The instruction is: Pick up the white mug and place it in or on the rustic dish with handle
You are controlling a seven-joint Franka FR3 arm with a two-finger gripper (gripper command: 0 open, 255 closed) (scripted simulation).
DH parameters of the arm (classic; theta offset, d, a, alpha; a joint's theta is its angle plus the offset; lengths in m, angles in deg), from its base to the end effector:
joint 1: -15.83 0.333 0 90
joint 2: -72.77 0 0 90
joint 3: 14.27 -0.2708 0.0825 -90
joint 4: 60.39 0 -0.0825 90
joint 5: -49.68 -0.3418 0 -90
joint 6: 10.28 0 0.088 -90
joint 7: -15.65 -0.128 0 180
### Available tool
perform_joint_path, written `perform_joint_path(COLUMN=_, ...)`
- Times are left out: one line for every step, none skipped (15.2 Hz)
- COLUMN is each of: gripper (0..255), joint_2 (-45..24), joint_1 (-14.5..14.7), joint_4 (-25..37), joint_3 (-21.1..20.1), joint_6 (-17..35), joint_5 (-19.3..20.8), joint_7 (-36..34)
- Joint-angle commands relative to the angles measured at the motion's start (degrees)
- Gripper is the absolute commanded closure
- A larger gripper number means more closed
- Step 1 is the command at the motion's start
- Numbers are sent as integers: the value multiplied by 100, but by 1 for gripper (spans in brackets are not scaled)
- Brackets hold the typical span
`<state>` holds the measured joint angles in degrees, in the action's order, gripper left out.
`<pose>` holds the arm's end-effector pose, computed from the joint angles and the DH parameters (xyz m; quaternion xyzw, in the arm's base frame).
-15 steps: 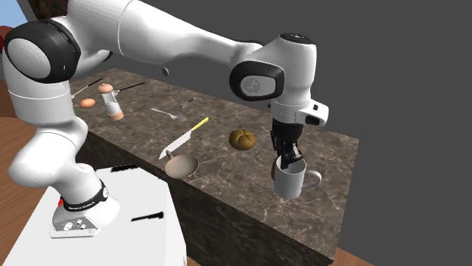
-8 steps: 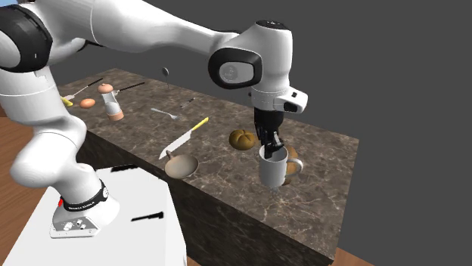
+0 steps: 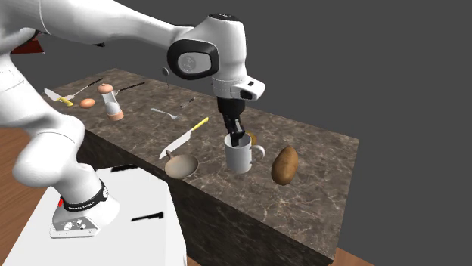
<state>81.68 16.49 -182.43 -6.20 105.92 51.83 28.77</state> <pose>0.4766 -0.0662 0.4310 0.9979 0.0582 0.0246 0.0107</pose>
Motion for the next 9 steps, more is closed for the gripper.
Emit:
perform_joint_path(gripper=255, joint_2=373, joint_1=62, joint_4=-367, joint_3=-107, joint_6=-3, joint_5=44, joint_7=-197)
perform_joint_path(gripper=255, joint_2=566, joint_1=91, joint_4=-550, joint_3=-168, joint_6=-14, joint_5=58, joint_7=-296)
perform_joint_path(gripper=255, joint_2=757, joint_1=122, joint_4=-727, joint_3=-230, joint_6=-30, joint_5=66, joint_7=-395)
perform_joint_path(gripper=255, joint_2=947, joint_1=152, joint_4=-898, joint_3=-296, joint_6=-52, joint_5=69, joint_7=-493)
perform_joint_path(gripper=255, joint_2=1136, joint_1=183, joint_4=-1062, joint_3=-363, joint_6=-79, joint_5=66, joint_7=-591)
perform_joint_path(gripper=255, joint_2=1323, joint_1=215, joint_4=-1221, joint_3=-433, joint_6=-112, joint_5=57, joint_7=-688)
perform_joint_path(gripper=255, joint_2=1510, joint_1=249, joint_4=-1373, joint_3=-505, joint_6=-149, joint_5=42, joint_7=-786)
perform_joint_path(gripper=255, joint_2=1695, joint_1=285, joint_4=-1519, joint_3=-579, joint_6=-191, joint_5=22, joint_7=-883)
perform_joint_path(gripper=255, joint_2=1879, joint_1=324, joint_4=-1659, joint_3=-654, joint_6=-238, joint_5=-4, joint_7=-981)
